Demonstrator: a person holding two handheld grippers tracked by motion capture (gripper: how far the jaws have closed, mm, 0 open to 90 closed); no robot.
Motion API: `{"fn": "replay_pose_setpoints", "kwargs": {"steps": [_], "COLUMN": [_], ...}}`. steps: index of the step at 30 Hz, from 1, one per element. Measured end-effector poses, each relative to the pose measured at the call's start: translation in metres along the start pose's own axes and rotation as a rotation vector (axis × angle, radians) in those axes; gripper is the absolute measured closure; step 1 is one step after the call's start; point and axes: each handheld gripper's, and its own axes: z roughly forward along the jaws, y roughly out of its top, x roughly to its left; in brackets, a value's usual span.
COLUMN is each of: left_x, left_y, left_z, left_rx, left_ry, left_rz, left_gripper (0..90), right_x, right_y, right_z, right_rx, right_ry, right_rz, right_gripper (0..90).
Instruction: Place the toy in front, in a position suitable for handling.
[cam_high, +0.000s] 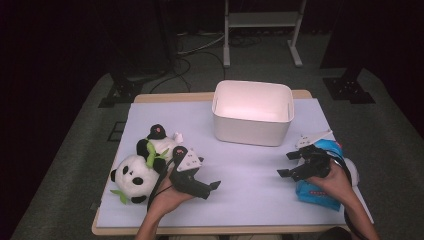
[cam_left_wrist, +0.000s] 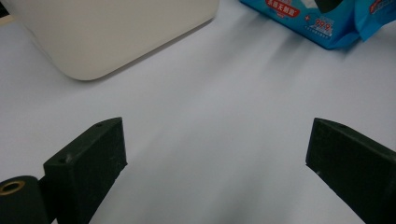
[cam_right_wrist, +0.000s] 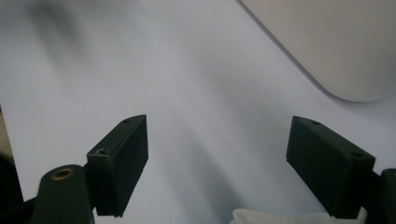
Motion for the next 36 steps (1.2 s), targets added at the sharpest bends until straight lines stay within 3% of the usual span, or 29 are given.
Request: {"fn": "replay_pose_setpoints", "kwargs": {"steps": [13, 20, 36], "left_x": [0.006, 0.021, 0.051], "left_y": [0.027, 0.047, 0.064], "left_z": [-0.024, -0.043, -0.081], "left_rx": [-0.019, -0.007, 0.006], "left_ry": [-0.004, 0.008, 0.052], "left_rz": [0.035, 0.071, 0.085], "left_gripper": [4.2, 4.6, 4.9], "right_x": [-0.003, -0.003, 0.0], "right_y": [-0.002, -0.003, -0.002], "right_z": [-0.005, -0.007, -0.004], "right_rx": [-0.007, -0.005, 0.013], "right_ry": [-0.001, 0.0, 0.006], "right_rz": [0.009, 0.009, -0.007], "right_gripper": [19.6, 19.6, 19.2]}}
